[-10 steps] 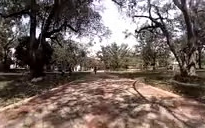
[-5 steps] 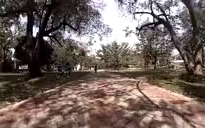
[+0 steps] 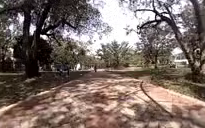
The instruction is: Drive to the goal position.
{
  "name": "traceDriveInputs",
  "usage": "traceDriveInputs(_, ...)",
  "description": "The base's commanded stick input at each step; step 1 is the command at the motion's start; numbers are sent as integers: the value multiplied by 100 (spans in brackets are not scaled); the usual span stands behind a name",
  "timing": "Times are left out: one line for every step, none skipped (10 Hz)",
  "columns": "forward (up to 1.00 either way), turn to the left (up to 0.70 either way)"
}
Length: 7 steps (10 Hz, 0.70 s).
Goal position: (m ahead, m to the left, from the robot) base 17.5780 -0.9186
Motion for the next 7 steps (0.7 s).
traceDriveInputs(70,0)
traceDriveInputs(70,0)
traceDriveInputs(70,0)
traceDriveInputs(70,0)
traceDriveInputs(70,-1)
traceDriveInputs(70,-30)
traceDriveInputs(70,-35)
